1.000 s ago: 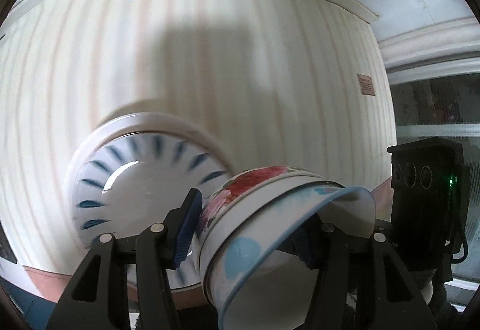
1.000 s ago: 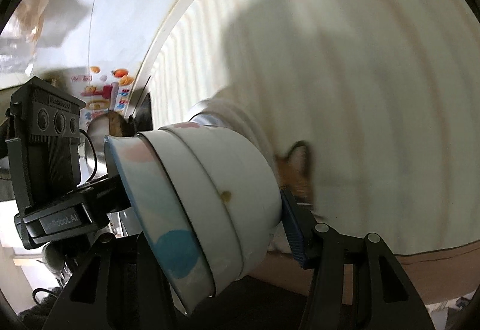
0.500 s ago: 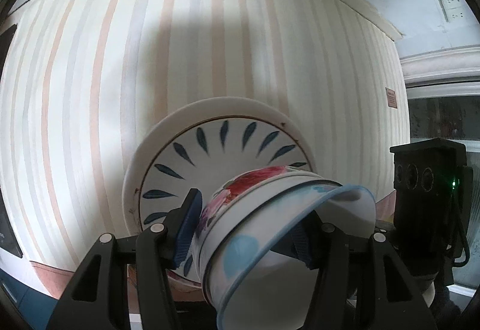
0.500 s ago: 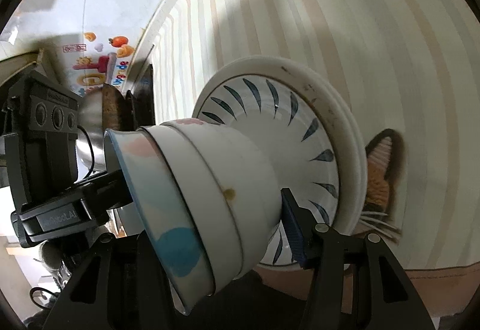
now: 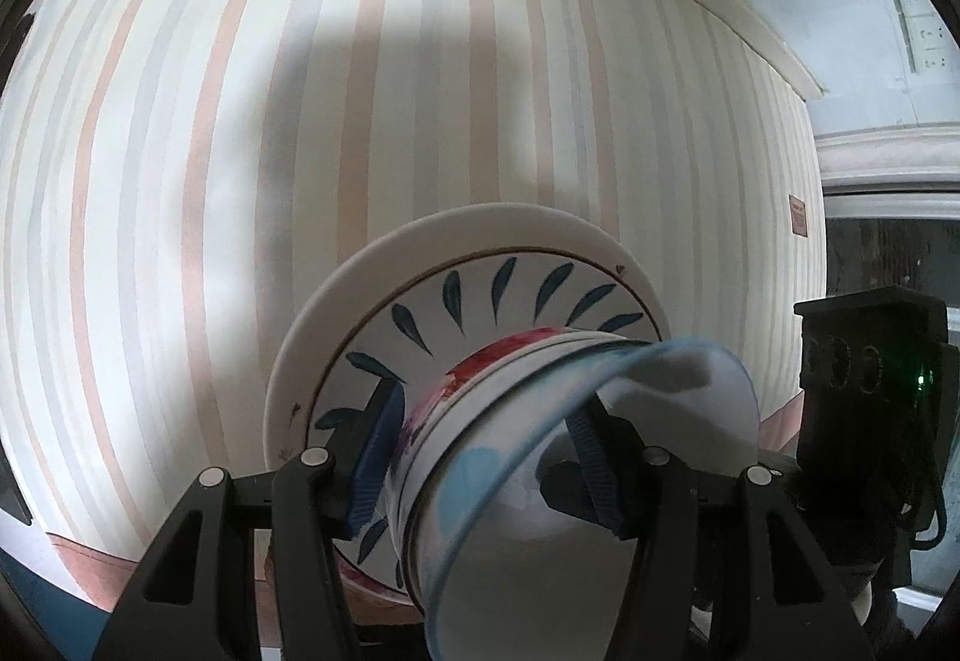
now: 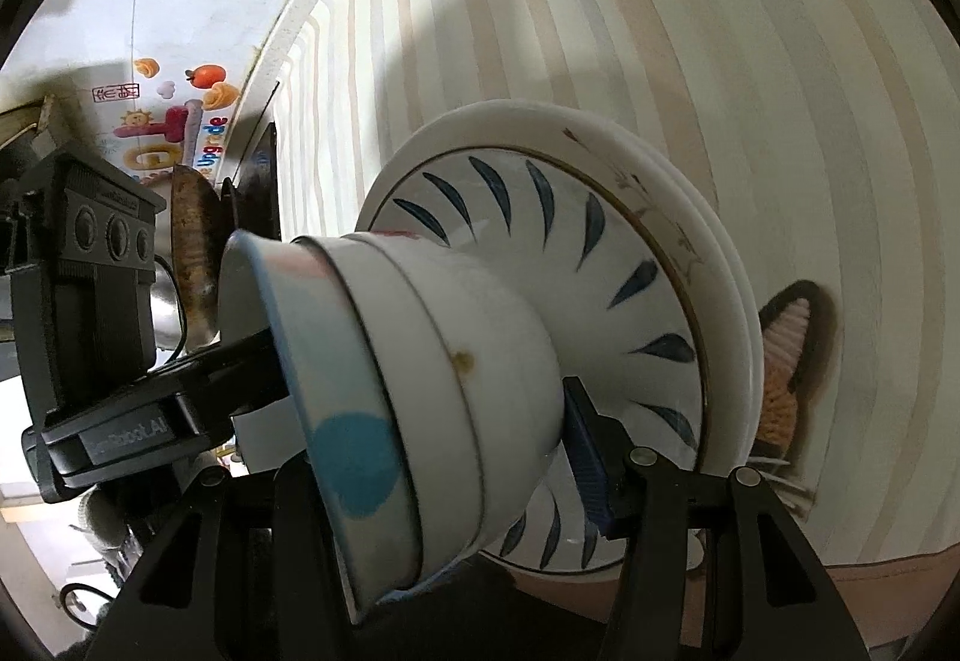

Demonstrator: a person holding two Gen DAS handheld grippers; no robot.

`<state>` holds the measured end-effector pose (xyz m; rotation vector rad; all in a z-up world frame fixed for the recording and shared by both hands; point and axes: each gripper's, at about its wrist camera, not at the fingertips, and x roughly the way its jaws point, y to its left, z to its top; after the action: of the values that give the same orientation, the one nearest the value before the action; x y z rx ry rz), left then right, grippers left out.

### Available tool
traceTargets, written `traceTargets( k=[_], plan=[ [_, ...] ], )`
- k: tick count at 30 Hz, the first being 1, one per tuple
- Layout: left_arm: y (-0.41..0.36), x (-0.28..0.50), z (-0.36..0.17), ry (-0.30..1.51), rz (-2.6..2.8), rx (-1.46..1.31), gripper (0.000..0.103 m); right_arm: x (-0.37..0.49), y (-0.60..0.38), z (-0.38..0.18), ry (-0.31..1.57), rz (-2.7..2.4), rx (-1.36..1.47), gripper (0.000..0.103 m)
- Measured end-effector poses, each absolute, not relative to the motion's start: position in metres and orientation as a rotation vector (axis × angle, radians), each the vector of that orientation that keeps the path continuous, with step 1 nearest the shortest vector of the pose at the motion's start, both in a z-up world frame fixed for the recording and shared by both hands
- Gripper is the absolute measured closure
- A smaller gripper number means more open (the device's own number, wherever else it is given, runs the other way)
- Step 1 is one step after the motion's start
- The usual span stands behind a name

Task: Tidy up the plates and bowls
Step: 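Carry the bowl stack over the plate stack and lower it onto the plates, then open both grippers and withdraw them from the stacked dishes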

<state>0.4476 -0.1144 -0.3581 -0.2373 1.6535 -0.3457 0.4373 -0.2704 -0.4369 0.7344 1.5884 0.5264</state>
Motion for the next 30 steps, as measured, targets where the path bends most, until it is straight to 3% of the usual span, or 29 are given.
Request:
traceTargets(
  k=[21,30],
  plan=[
    [-0.107,0.443,-0.351,1.632,-0.354,-0.211,0.05,0.438,-0.261,-0.437,1.604,0.486,0.709,0.048],
    [-0.096,0.432,-0.322,1.553,-0.31,-0.155,0.05,0.432,-0.269,-0.423,1.564,0.443,0.668,0.048]
  ],
)
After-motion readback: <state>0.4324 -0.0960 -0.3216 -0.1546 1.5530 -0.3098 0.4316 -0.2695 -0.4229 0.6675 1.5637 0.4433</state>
